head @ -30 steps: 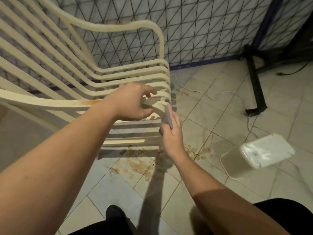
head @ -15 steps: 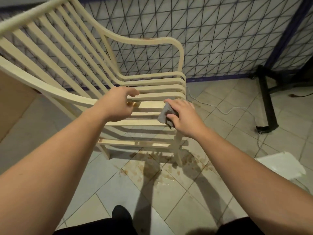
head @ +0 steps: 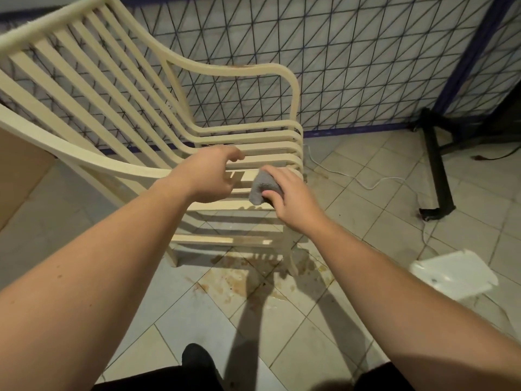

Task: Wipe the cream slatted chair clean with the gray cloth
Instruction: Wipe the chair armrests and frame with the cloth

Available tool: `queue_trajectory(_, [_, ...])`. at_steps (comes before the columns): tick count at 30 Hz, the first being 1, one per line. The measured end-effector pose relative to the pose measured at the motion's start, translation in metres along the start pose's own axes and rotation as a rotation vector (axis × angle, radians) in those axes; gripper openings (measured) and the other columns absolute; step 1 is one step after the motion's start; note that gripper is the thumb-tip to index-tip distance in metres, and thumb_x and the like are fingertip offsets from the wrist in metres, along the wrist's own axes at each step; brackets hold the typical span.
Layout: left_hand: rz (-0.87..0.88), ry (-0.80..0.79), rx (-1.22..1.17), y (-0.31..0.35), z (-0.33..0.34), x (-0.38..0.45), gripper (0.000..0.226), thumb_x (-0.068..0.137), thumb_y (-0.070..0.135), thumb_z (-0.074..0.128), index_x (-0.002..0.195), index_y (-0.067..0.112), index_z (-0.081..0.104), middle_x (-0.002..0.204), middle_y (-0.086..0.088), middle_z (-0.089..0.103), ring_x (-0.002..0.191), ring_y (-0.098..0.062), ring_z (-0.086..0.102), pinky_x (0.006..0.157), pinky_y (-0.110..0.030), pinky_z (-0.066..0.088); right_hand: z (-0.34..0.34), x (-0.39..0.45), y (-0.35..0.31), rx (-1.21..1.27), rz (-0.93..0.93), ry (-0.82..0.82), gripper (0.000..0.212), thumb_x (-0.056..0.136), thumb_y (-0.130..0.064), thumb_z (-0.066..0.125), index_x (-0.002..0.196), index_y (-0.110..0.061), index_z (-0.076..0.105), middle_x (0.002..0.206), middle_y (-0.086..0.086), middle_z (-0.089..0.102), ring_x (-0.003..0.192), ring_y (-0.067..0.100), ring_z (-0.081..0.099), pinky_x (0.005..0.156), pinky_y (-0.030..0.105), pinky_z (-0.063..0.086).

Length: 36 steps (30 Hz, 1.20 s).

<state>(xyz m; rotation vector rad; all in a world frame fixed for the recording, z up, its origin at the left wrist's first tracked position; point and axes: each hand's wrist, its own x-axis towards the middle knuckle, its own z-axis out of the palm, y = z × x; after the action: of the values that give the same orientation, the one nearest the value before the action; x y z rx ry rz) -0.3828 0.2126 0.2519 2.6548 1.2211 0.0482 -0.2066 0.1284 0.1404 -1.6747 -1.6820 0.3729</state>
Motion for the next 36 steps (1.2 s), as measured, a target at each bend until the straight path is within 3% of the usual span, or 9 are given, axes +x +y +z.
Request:
queue_trajectory(4, [0.083,-0.054,0.118,0.022,0.009,0.012,0.043,0.092,0.04,0.065,0.134,0.034,0.056,0.133,0.007,0.059,0.12,-0.02,0.055,0.099,-0.041,0.049,0.024,-0.041,0.033,0.289,0.33,0.099,0.047,0.1,-0.015,0.046,0.146,-0.021,0.035,0.142,0.003,0.049,0.129,0.019,0.047,0.107,0.034,0.039])
queue_trajectory(7, [0.089,-0.082,0.165,0.031,0.014,0.017,0.02,0.094,0.04,0.06,0.113,0.035,0.066,0.109,0.007,0.067,0.1,-0.022,0.06,0.087,-0.046,0.054,0.043,-0.056,0.047,0.349,0.496,0.079,0.047,0.102,-0.018,0.041,0.147,-0.028,0.031,0.138,0.001,0.054,0.124,0.018,0.053,0.103,0.038,0.045])
queue_trajectory(11, [0.1,-0.035,0.187,0.033,0.022,0.015,0.005,0.094,0.025,0.061,0.093,0.028,0.065,0.096,0.005,0.065,0.089,-0.024,0.06,0.078,-0.046,0.055,0.032,-0.045,0.043,0.37,0.439,0.062,0.044,0.1,-0.011,0.043,0.142,-0.021,0.035,0.126,-0.002,0.052,0.118,0.015,0.051,0.097,0.03,0.042])
queue_trajectory(14, [0.143,0.057,0.24,0.034,0.032,0.016,0.01,0.093,0.016,0.059,0.095,0.025,0.064,0.095,0.003,0.06,0.088,-0.025,0.059,0.073,-0.044,0.054,0.019,-0.027,0.036,0.323,0.241,0.043,0.044,0.092,-0.013,0.039,0.134,-0.024,0.039,0.121,0.001,0.056,0.114,0.018,0.052,0.102,0.038,0.043])
queue_trajectory(21, [0.216,0.137,0.226,0.057,0.043,0.039,0.009,0.097,0.022,0.058,0.088,0.022,0.057,0.093,0.0,0.056,0.087,-0.029,0.057,0.068,-0.041,0.048,-0.012,-0.012,0.061,0.274,0.176,0.072,0.049,0.093,-0.001,0.041,0.139,-0.019,0.042,0.133,0.004,0.049,0.119,0.017,0.048,0.103,0.031,0.04])
queue_trajectory(25, [0.254,0.174,0.225,0.072,0.05,0.056,0.018,0.097,0.027,0.058,0.083,0.025,0.048,0.095,-0.001,0.057,0.089,-0.03,0.057,0.069,-0.042,0.047,-0.031,-0.012,0.077,0.383,0.183,0.119,0.051,0.095,0.005,0.042,0.137,-0.024,0.048,0.128,-0.003,0.053,0.11,0.008,0.052,0.095,0.016,0.042])
queue_trajectory(27, [0.273,0.187,0.228,0.075,0.054,0.06,0.013,0.097,0.028,0.057,0.087,0.023,0.051,0.102,-0.001,0.061,0.092,-0.031,0.058,0.073,-0.046,0.05,-0.03,-0.015,0.086,0.424,0.209,0.145,0.051,0.096,0.005,0.042,0.138,-0.024,0.048,0.126,-0.003,0.054,0.11,0.007,0.054,0.091,0.007,0.041])
queue_trajectory(31, [0.273,0.211,0.209,0.069,0.059,0.065,0.015,0.098,0.027,0.055,0.107,0.021,0.065,0.109,0.002,0.063,0.096,-0.031,0.061,0.08,-0.049,0.051,0.007,-0.038,0.111,0.546,0.406,0.23,0.05,0.1,-0.001,0.043,0.144,-0.025,0.042,0.134,-0.003,0.057,0.124,0.003,0.054,0.106,0.018,0.043])
queue_trajectory(36, [0.292,0.264,0.167,0.063,0.068,0.066,0.009,0.097,0.022,0.056,0.101,0.022,0.064,0.105,0.006,0.063,0.089,-0.029,0.062,0.079,-0.049,0.05,0.073,-0.068,0.121,0.612,0.692,0.456,0.039,0.096,-0.008,0.059,0.13,-0.028,0.059,0.105,-0.026,0.066,0.101,-0.009,0.061,0.091,0.013,0.049])
